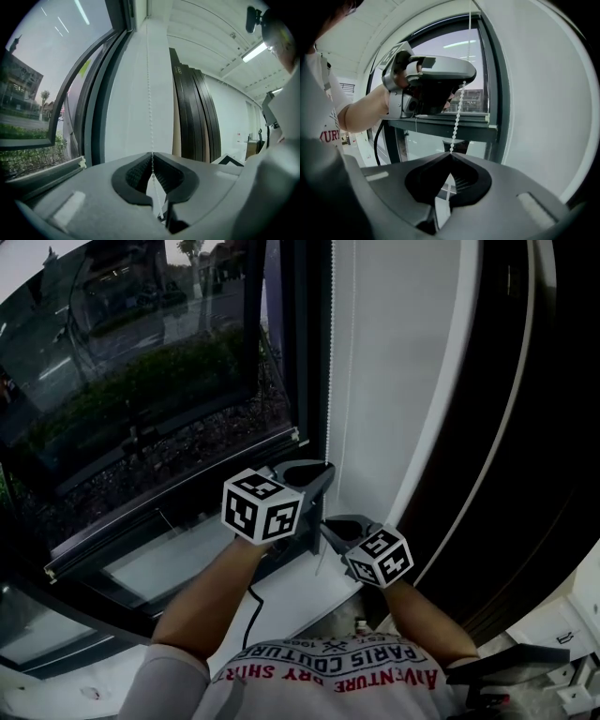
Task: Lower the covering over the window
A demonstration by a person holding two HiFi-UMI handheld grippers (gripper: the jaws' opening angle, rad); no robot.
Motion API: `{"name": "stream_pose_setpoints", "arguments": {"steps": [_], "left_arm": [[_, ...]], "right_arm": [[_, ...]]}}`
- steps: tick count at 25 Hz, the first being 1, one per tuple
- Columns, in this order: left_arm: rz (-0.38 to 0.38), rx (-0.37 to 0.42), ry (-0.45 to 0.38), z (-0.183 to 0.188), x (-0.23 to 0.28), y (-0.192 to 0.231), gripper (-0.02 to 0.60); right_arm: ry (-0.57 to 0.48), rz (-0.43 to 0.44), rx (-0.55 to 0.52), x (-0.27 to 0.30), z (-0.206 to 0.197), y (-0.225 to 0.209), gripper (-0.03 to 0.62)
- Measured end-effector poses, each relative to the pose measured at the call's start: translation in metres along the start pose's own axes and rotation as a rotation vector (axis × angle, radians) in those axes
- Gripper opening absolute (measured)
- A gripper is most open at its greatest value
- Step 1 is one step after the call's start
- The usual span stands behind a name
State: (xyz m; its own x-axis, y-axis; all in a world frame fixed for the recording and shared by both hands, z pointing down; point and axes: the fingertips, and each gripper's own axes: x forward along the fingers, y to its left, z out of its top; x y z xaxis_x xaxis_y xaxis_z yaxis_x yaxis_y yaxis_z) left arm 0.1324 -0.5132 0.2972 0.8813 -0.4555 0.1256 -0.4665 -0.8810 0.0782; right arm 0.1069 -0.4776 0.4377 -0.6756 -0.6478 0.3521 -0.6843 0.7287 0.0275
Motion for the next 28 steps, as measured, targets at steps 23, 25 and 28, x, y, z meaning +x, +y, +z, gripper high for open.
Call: {"name": "stream_pose_setpoints", "arguments": {"steps": [23,25,28], "left_arm": [[0.070,-0.084,0.056,-0.132,-0.015,-0.006,0.012],[0.072,-0.075,0.058,-0.132,-0.015,-0.009,0.012],[0.052,-0.067,0.067,-0.131,-0.013,-0.018,0.012]], "right_arm": [[0.028,0.076,0.205,-0.023,-0.081,0.002,0.081],[-0.050,0.053,0.213,-0.039,-0.047,-0.012,0.089],[-0.170,0.054,0.186,-0.061,0.020,-0.022,0.101]]}}
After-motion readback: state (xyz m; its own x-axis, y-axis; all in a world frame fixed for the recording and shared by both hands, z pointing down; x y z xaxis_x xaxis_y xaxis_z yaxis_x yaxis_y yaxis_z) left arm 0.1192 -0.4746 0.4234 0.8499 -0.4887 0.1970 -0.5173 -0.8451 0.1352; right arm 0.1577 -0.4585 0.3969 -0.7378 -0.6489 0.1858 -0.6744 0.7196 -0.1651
